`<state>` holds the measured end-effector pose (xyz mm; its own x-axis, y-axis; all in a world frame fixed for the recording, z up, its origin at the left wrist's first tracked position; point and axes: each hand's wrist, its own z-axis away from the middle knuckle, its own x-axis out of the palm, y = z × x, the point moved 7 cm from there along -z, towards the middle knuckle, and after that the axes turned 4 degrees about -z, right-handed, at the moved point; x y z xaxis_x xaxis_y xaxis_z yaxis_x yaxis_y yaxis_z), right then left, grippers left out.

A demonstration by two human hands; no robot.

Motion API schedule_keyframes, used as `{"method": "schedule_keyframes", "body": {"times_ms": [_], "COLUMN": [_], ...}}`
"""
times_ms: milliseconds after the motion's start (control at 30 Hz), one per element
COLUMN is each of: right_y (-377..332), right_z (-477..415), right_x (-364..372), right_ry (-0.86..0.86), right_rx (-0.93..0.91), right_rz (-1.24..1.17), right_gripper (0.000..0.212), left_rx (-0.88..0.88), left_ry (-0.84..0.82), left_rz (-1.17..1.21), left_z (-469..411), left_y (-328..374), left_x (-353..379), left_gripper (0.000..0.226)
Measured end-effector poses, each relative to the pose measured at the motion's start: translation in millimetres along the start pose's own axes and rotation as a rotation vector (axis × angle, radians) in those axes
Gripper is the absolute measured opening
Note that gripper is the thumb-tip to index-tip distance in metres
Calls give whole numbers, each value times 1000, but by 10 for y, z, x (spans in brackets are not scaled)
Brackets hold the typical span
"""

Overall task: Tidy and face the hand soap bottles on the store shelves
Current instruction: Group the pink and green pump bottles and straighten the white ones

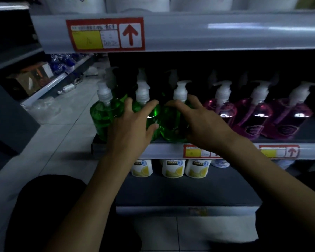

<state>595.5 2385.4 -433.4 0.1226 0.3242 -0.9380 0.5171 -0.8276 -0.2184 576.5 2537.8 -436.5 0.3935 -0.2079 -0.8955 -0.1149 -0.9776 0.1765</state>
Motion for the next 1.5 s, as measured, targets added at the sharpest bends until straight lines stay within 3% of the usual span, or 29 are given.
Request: {"method": "schedule_keyframes", "body": {"times_ms": [133,233,333,433,600,900,1033,1100,1200,1233,1367,1500], "right_y": [16,329,907,1210,1450,1436,1438,1469,1788,1918,2232,2307], "right_z": [128,323,638,851,969,945,1060,1186,1532,1617,1586,1401], "right_x": [-109,-645,-909,-732,-528,-425,-394,-613,-1157,-1275,-1021,-774], "right_ry": [56,374,561,385,215,261,237,392,808,835,372,241], "right_rx": [-44,-44,135,270,364,244,220,206,281,341,418,364], "right_rz": [-36,-164,-151,-52,3,-133,-141,-143,-137,-123,-184,-309], "right_gripper": [73,47,35,56,81,66,73,65,45,46,71,78], "left_rx": [-42,-70,121,248,243,156,167,187,294,346,396,349], "left_ry": [3,181,299,123,-108,-31,-22,44,154,138,-46,-145], "left_rz": [52,97,241,331,283,275,293,298,331,332,289,156], "left_z": [79,179,208,112,-129,-44,3,46,132,130,-49,-264], "left_y": [106,272,708,1135,1506,1573,1591,1623,1827,1936,2286,2380], "left_x": [-4,-192,-310,-67,366,526,479,394,267,273,405,573], "left_gripper": [62,48,21,37,62,61,64,61,48,48,61,66]}}
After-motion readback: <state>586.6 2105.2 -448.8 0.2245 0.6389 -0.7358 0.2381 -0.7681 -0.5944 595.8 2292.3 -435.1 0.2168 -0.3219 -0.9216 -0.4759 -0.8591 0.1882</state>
